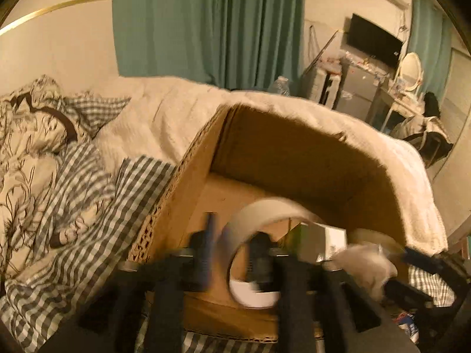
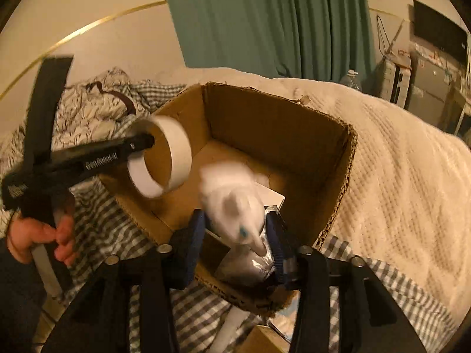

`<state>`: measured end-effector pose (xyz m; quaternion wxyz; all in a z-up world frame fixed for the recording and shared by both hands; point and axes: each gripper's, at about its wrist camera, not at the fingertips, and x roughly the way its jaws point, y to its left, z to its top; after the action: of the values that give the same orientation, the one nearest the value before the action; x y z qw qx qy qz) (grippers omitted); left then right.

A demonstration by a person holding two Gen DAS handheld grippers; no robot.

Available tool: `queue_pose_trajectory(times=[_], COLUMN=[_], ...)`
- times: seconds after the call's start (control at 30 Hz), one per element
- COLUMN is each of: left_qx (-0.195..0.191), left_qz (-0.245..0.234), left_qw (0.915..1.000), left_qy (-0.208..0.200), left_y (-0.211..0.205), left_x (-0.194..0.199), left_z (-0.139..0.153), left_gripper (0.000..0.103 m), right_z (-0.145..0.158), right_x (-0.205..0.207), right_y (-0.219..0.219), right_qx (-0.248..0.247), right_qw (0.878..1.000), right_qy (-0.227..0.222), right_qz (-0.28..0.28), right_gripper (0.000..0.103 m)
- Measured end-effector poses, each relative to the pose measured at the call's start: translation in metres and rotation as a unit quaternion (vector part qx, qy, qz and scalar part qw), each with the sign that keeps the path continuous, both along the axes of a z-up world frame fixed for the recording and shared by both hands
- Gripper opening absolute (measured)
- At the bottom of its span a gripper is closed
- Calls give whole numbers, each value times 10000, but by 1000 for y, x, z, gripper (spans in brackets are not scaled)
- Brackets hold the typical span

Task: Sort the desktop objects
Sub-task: 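Carry the tape roll and plush toy into the cardboard box and release both, then move both tools back to the pile of items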

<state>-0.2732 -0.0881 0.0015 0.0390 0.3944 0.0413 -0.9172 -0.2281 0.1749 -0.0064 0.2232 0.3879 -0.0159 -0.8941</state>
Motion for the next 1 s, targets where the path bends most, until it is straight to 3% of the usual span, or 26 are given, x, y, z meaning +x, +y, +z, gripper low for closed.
queue_pose_trajectory(times=[0.07,0.23,0.53,0.67,0.73,0.83,0.93,1.0], left_qx=[-11,115,49,-49,-41,-81,-82,-22], left_qz=[138,142,-32,-175,-234,-407,-601,-777], left_qw=[9998,9998,9977,9927,9905,9893,9904,9914], left_qy=[-106,-54,678,1192,1353,1400,1239,1049], left_y=[-1,2,35,56,63,78,93,101], left_x=[2,24,126,180,201,227,244,254], left_z=[-4,22,144,196,208,207,184,158], left_gripper=[67,67,74,86,87,90,91,91], right_z=[6,44,153,189,202,212,207,196], right_x=[0,23,114,157,178,211,234,248], right_y=[3,17,58,78,87,99,109,116], right_qx=[4,-107,12,59,148,287,460,531], right_qw=[10000,9996,9968,9948,9937,9925,9914,9907], right_qy=[25,158,652,836,921,969,963,937], right_qz=[-58,-190,-458,-572,-627,-689,-752,-834], right_gripper=[60,60,60,60,60,60,61,69])
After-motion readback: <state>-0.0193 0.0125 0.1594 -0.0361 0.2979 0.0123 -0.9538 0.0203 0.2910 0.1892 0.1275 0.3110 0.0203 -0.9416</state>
